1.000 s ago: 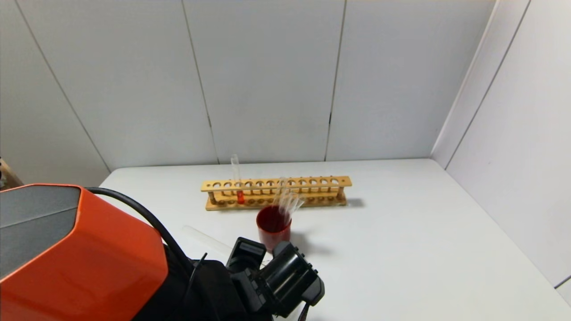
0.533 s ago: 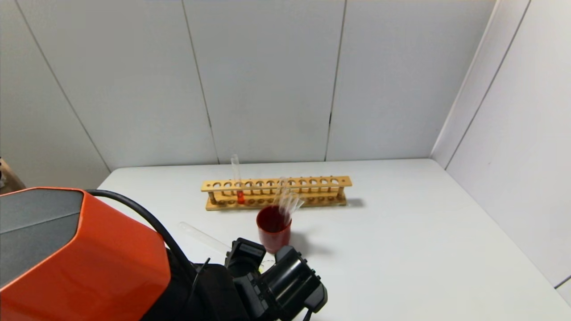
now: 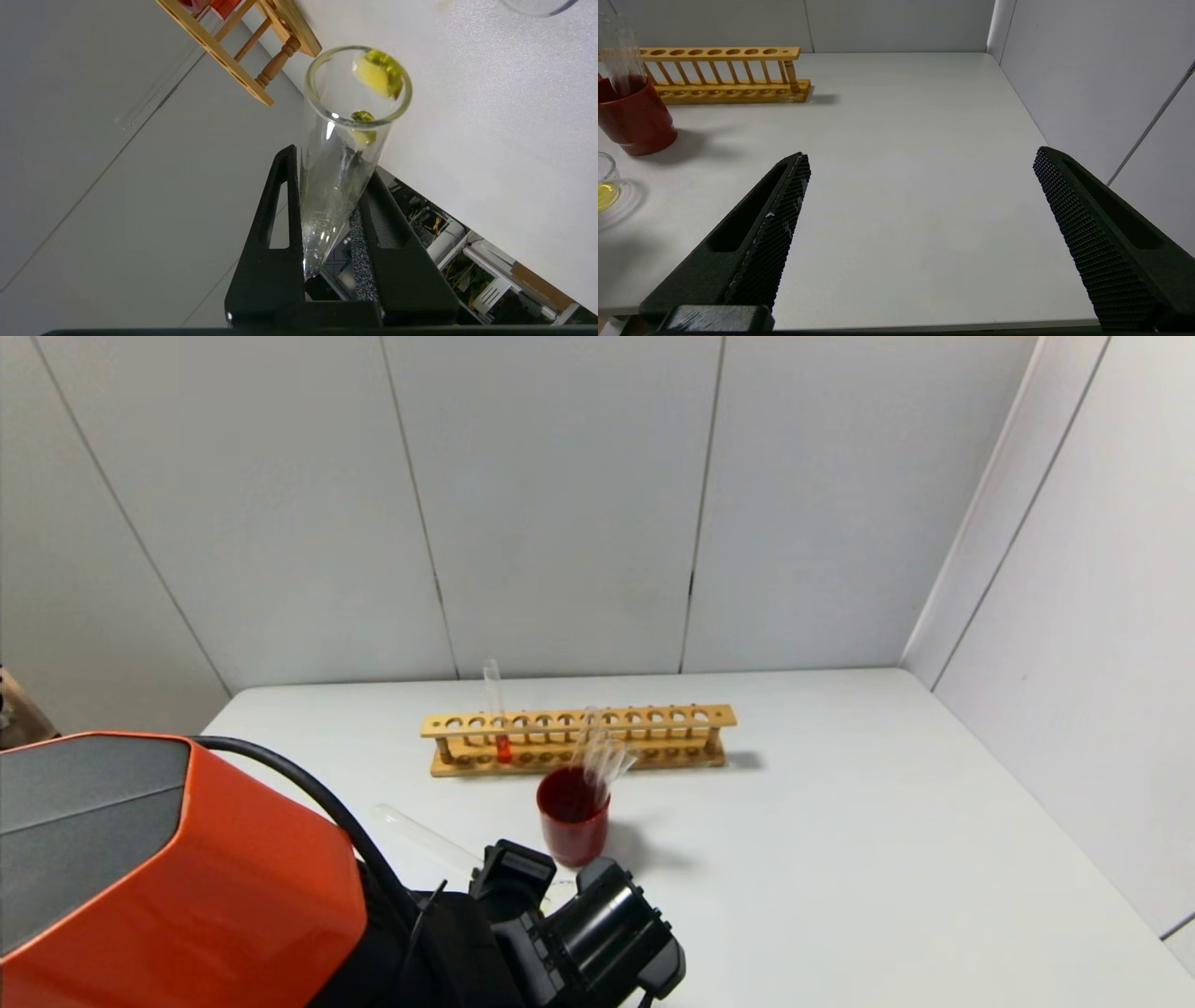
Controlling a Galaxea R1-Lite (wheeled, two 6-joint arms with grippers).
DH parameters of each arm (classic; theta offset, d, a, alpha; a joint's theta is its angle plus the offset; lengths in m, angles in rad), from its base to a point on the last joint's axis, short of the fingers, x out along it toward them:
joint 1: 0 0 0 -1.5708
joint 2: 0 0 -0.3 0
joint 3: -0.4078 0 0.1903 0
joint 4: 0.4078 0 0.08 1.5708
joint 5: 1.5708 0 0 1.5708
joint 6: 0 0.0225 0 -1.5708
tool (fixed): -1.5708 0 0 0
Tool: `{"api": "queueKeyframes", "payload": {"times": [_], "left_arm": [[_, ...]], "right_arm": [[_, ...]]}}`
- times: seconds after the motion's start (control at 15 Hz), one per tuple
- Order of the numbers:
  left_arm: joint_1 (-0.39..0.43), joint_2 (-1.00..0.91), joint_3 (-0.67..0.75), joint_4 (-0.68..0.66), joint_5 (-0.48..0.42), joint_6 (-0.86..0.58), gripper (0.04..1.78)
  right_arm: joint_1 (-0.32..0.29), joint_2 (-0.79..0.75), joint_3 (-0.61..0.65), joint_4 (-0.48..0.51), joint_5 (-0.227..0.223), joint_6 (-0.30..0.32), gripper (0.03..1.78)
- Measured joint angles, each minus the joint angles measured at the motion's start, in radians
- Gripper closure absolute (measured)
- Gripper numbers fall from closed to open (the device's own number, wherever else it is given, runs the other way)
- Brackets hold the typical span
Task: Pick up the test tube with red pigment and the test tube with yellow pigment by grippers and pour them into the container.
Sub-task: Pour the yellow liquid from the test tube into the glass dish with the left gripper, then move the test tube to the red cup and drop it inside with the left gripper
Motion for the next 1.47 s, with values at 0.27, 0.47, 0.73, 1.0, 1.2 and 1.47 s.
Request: {"api": "queueKeyframes", "payload": {"times": [0.27, 0.47, 0.73, 1.0, 1.2, 1.47], "left_arm": [[0.0, 0.0, 0.0, 0.0, 0.0, 0.0, 1.49], [-0.001, -0.002, -0.001, -0.009, -0.001, -0.006, 1.49], [-0.004, -0.05, 0.015, -0.111, -0.042, -0.047, 1.49], [-0.013, -0.185, 0.11, -0.288, -0.139, -0.098, 1.49], [-0.011, -0.319, 0.223, -0.429, -0.214, -0.181, 1.49], [-0.01, -0.441, 0.3, -0.518, -0.371, -0.507, 1.49]], "right_arm": [[0.0, 0.0, 0.0, 0.0, 0.0, 0.0, 0.06], [0.0, 0.0, 0.0, 0.0, 0.0, 0.0, 0.06], [0.0, 0.0, 0.0, 0.0, 0.0, 0.0, 0.06], [0.0, 0.0, 0.0, 0.0, 0.0, 0.0, 0.06], [0.0, 0.0, 0.0, 0.0, 0.0, 0.0, 0.06], [0.0, 0.0, 0.0, 0.0, 0.0, 0.0, 0.06]]}}
